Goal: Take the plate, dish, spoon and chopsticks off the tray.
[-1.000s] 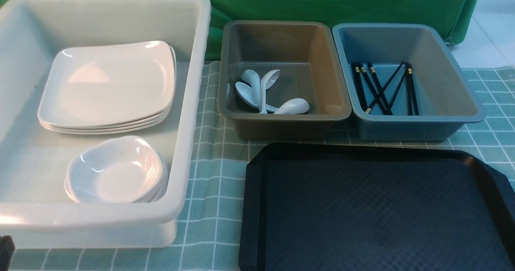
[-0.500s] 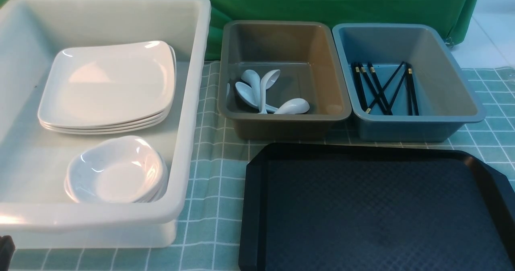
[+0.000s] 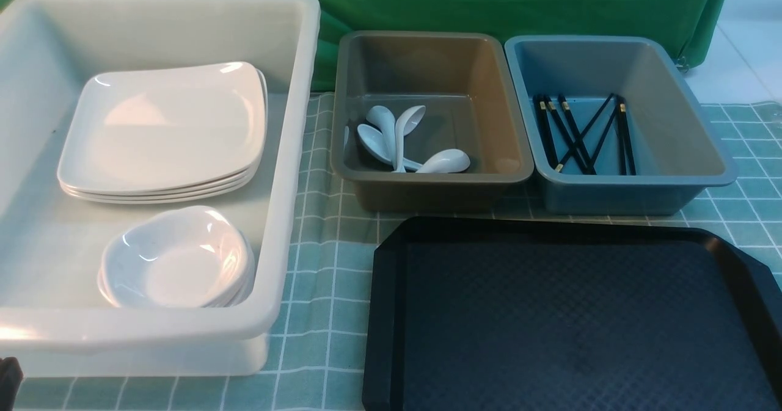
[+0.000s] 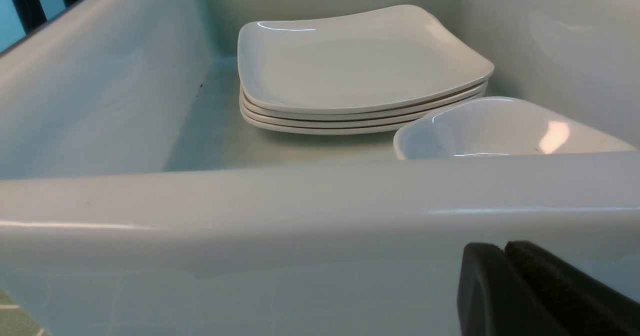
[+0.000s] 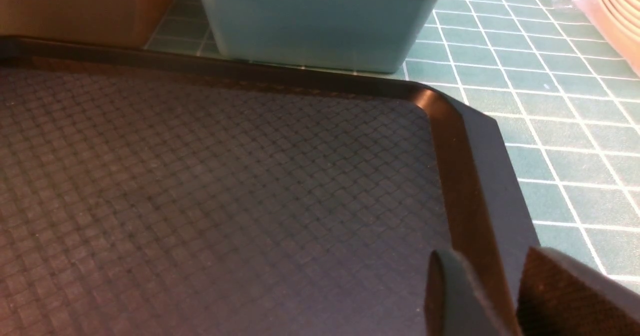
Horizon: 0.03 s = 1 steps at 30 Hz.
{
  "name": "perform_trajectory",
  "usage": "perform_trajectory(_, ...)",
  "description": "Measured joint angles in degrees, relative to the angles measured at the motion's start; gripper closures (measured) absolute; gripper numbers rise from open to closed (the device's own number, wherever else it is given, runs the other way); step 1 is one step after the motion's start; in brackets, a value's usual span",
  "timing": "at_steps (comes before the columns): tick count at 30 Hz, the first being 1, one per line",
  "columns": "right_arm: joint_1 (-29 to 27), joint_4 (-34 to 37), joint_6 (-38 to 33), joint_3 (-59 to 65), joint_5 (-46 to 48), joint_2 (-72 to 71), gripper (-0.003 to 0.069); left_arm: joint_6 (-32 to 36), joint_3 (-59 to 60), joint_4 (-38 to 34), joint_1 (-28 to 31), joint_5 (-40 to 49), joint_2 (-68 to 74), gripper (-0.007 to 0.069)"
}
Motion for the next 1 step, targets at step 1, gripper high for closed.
perform_trajectory(1,0.0,0.0,0.0,0.0,0.0,0.0,0.0419,0.0,0.0,0.0,0.0,0.0,0.0,0.0607)
